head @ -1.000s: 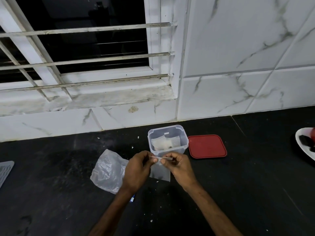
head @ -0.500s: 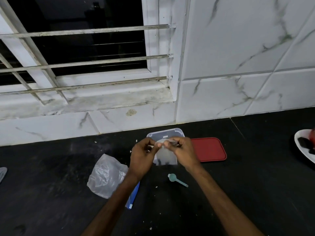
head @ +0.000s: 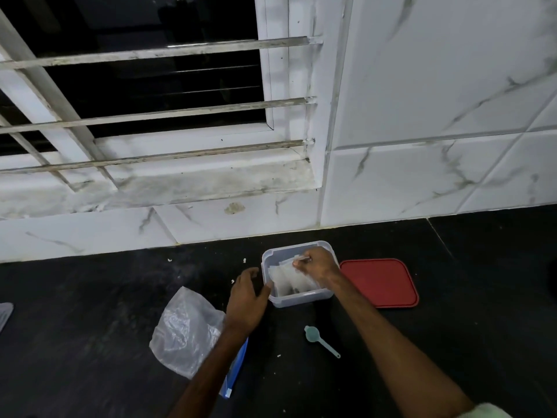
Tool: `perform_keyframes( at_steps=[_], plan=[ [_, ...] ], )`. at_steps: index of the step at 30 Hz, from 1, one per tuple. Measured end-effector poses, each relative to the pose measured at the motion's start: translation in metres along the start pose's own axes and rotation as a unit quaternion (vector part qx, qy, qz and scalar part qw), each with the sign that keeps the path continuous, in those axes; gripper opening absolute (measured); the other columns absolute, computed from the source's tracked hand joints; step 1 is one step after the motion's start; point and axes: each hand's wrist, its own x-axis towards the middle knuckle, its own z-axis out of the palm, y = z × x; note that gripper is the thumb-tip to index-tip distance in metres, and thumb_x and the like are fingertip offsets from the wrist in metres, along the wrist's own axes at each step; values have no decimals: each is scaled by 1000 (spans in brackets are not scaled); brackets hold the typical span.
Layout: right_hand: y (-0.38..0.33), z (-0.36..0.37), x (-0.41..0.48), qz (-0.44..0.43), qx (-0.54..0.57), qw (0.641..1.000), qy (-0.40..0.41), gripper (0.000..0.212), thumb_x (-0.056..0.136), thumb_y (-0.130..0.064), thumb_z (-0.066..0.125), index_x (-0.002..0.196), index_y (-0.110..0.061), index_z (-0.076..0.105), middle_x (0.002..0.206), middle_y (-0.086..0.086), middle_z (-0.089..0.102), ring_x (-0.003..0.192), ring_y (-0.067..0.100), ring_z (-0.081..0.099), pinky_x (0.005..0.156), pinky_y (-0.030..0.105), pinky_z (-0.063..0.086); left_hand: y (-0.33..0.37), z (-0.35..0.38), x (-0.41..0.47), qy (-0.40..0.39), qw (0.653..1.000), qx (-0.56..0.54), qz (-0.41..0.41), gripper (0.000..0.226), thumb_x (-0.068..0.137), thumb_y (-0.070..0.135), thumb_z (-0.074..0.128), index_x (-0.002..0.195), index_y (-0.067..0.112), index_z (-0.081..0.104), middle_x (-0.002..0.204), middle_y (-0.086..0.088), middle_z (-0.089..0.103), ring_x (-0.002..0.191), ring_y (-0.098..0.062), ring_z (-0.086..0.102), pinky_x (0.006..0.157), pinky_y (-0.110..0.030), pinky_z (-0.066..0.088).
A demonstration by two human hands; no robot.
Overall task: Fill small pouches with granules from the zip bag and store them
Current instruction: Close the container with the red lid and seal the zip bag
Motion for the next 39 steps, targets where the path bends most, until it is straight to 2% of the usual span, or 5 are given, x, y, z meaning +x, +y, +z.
perform_keyframes(
  at_steps=[14, 23, 31, 36, 39],
  plan=[
    [29, -39, -34, -134, -146, 938, 284, 18, 94, -31, 55, 102, -18, 65, 106, 0, 63, 98, 20, 54, 80, 34, 48, 20, 28, 19, -7, 998, 59, 12, 65, 95, 23, 61, 150, 14, 28, 156, -7, 30, 141, -24, 34, 113, -37, 33],
    [130, -38, -77, 96, -301, 948, -30, 116, 69, -66, 68, 153, -29, -3, 160, -5, -14, 148, 29, -7, 111, 62, 14, 19, 28, 13, -19, 999, 32, -6, 62, 94, 9, 59, 149, 13, 30, 156, -9, 26, 140, -25, 35, 114, -37, 33],
    [120, -39, -81, 14, -500, 866, -26, 65, 101, -49, 25, 151, -8, 14, 154, 28, 17, 136, 46, 32, 94, 49, 49, 15, 26, 3, -61, 998, 23, -15, 72, 88, 12, 68, 148, 12, 28, 152, -9, 33, 137, -25, 39, 112, -42, 39],
    [114, -63, -76, -37, -553, 831, 51, 49, 94, -16, 53, 135, -2, 31, 129, 37, 50, 99, 47, 64, 66, 48, 59, 6, 25, -6, -60, 998, 13, -7, 76, 85, 13, 71, 148, 14, 29, 149, -7, 38, 134, -22, 42, 110, -42, 42],
    [82, -97, -84, -7, -445, 883, 149, 41, 95, -14, 45, 135, -11, 37, 119, 18, 62, 90, 36, 68, 73, 40, 56, 3, 25, -9, -56, 998, 2, -1, 75, 85, 13, 71, 147, 17, 30, 148, -6, 38, 133, -21, 43, 109, -37, 42]
  ],
)
